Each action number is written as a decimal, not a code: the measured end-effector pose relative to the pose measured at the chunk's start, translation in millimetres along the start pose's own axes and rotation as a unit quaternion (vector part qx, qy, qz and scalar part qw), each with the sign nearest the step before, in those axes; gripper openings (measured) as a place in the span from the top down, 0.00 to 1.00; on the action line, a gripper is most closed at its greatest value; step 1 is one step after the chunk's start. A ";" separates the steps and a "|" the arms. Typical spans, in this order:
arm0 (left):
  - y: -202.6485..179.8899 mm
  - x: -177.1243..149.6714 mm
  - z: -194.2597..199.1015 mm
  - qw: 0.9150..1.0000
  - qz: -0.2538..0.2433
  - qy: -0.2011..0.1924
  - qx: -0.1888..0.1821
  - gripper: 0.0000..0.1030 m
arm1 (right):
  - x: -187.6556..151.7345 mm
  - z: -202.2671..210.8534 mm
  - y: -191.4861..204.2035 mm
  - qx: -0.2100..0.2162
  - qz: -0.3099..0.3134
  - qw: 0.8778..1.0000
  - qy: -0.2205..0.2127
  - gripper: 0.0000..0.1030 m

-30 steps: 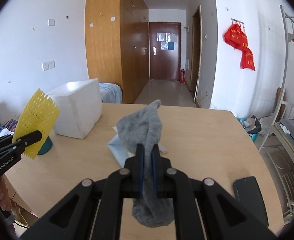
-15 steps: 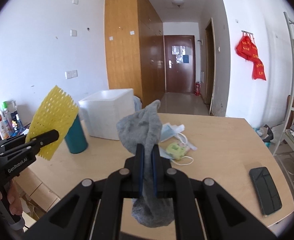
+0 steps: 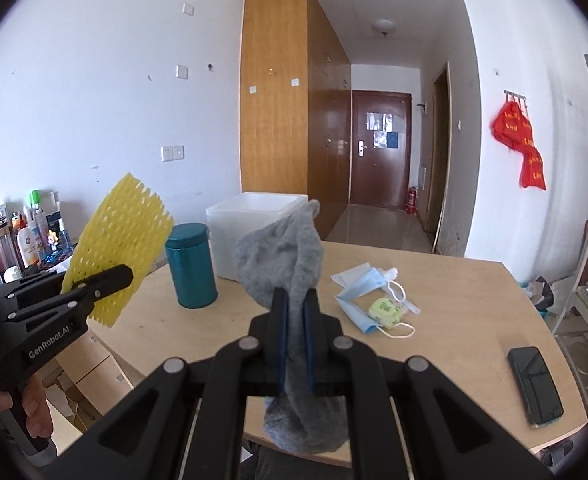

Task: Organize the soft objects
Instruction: 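Carry the yellow net and grey sock over the white foam box, then open the left tool to drop the net while the right tool releases the sock into the box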

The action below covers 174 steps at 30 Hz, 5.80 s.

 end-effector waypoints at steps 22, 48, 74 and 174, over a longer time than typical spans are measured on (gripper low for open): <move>30.4 7.0 -18.0 0.999 0.012 0.001 0.035 0.89 | 10.0 -46.3 30.9 0.042 0.016 0.999 0.013 0.90; 80.5 73.0 -104.3 0.997 0.031 0.022 0.068 0.89 | 66.4 -132.8 32.6 0.081 0.015 0.996 0.039 0.90; 120.3 115.8 -179.2 0.995 0.037 0.048 0.075 0.89 | 112.1 -209.8 49.2 0.079 0.048 0.994 0.055 0.90; 177.5 142.1 -278.4 0.992 0.061 0.075 0.075 0.45 | 133.1 -310.1 69.5 0.146 0.015 0.983 0.107 0.58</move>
Point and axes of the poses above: each gripper's, at about its wrist camera, not at the fingertips, and z roughly against the way its jaws point, y to its left, x to its top, the point moved 4 cm from there along -z, roughly the way its jaws point, and after that the axes turned 13 degrees about -x, right-handed, at the moved point
